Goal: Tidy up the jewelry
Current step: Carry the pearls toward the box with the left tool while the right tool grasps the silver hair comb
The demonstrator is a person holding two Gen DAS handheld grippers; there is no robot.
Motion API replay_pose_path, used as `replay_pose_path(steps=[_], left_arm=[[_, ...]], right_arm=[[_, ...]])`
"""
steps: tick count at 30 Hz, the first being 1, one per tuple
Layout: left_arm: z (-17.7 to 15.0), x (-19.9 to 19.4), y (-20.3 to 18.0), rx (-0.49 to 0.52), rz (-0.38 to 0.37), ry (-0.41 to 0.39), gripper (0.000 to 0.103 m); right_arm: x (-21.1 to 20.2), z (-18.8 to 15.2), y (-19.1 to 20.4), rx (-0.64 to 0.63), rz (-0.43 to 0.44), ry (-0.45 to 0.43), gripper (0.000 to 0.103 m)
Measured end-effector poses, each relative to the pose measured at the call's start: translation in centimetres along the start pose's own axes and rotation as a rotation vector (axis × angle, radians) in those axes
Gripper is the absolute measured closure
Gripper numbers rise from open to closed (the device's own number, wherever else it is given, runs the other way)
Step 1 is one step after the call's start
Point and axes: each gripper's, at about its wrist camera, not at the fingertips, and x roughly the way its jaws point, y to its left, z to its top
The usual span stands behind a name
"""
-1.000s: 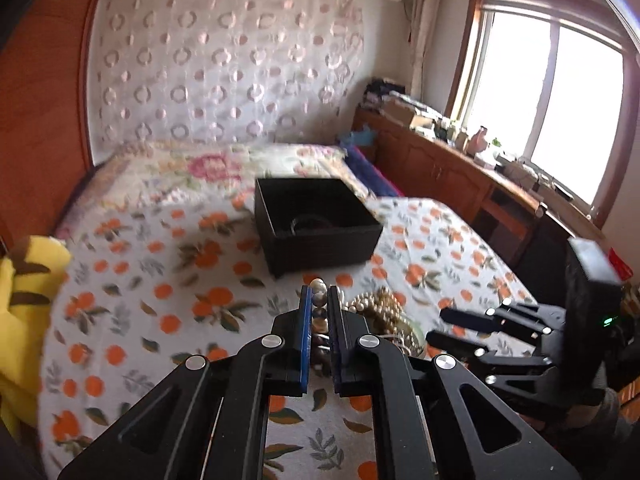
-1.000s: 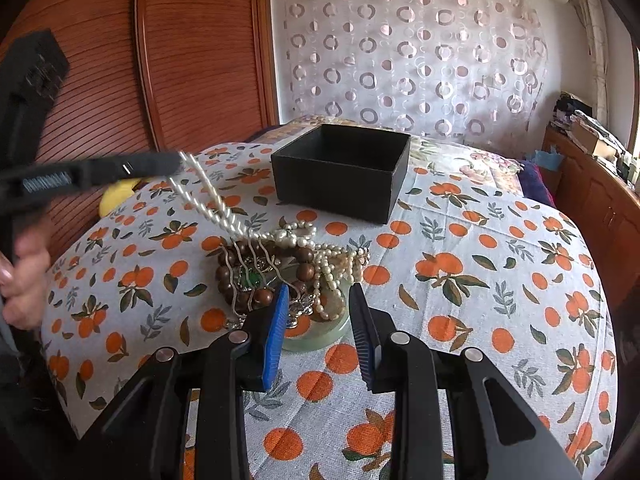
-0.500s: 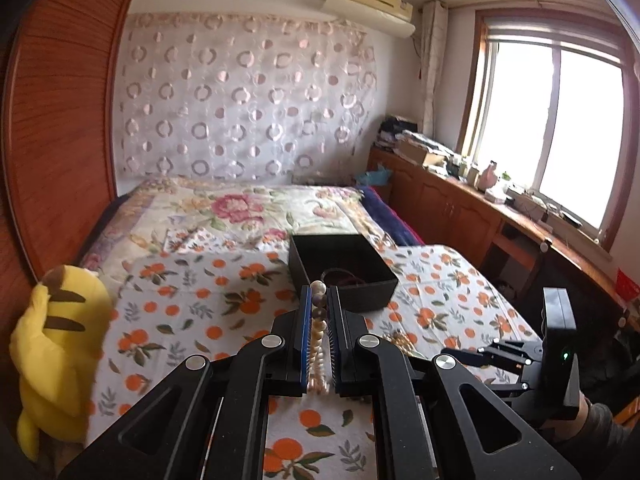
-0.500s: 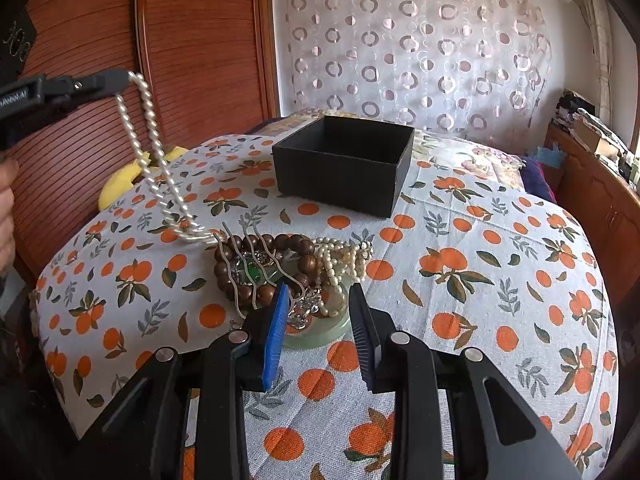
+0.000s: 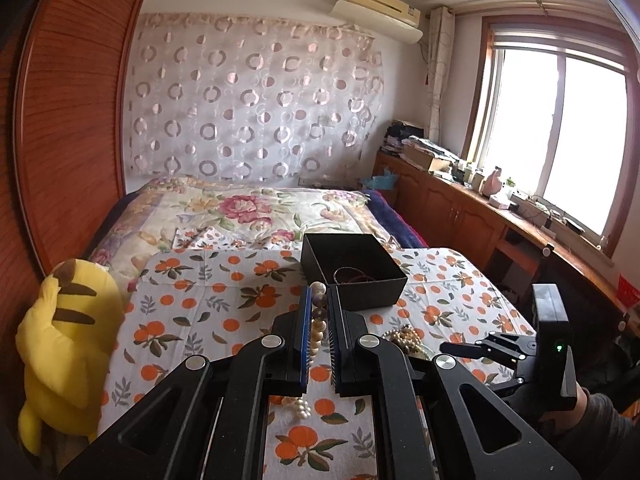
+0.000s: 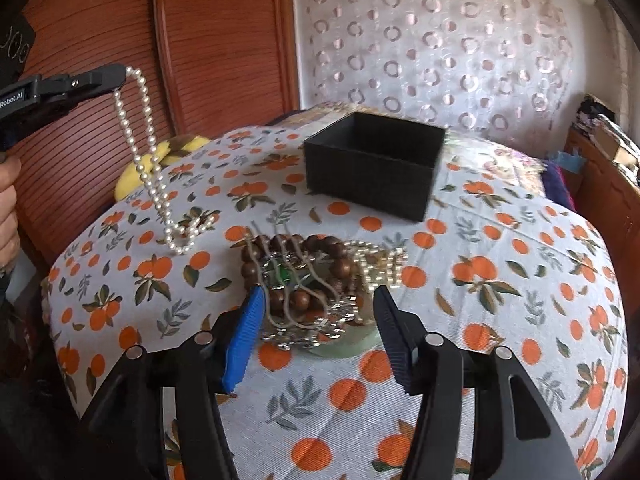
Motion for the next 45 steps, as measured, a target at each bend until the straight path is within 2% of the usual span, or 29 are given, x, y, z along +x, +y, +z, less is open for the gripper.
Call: replay_pose_path(steps=[6, 14, 17, 18, 20, 30, 45], left_arm=[[-0.1, 0.1, 0.0, -0.001, -0.006, 0.002, 0.096], [-0.7, 0.7, 0.2, -0.015, -0.013, 0.018, 0.096], [-0.8, 0.8, 0.1, -0.011, -0.016, 0.024, 0.096], [-0.8, 0.9, 0.0, -0.009, -0.017, 0.025, 0.096], [-0.6, 1.1, -0.1, -0.005, -0.02, 0.025, 0.096], [1.1, 2.1, -0.4, 0.015, -0.035, 0.019, 0.096], [7.2, 4.1, -2.7, 0.103, -0.038, -0.043, 0.096]], right_arm=[[1.3, 0.5, -0.1, 0.001, 0.051, 0.053, 0.039], [3.4, 0.4, 0.3, -0.044, 0.034, 0.13, 0.036], [3.0, 0.3, 0.2, -0.035, 0.045, 0.12, 0.037], [3.0, 0.3, 0.2, -0.037, 0.037, 0.117, 0.042], [2.6, 0.4, 0.1, -0.035, 0.031, 0.106, 0.045], [-0.1, 1.4, -0.9, -0.048, -0.005, 0.039, 0.046], [-1.9, 6.5, -5.2, -0.037, -0.103, -0.056, 0.046]])
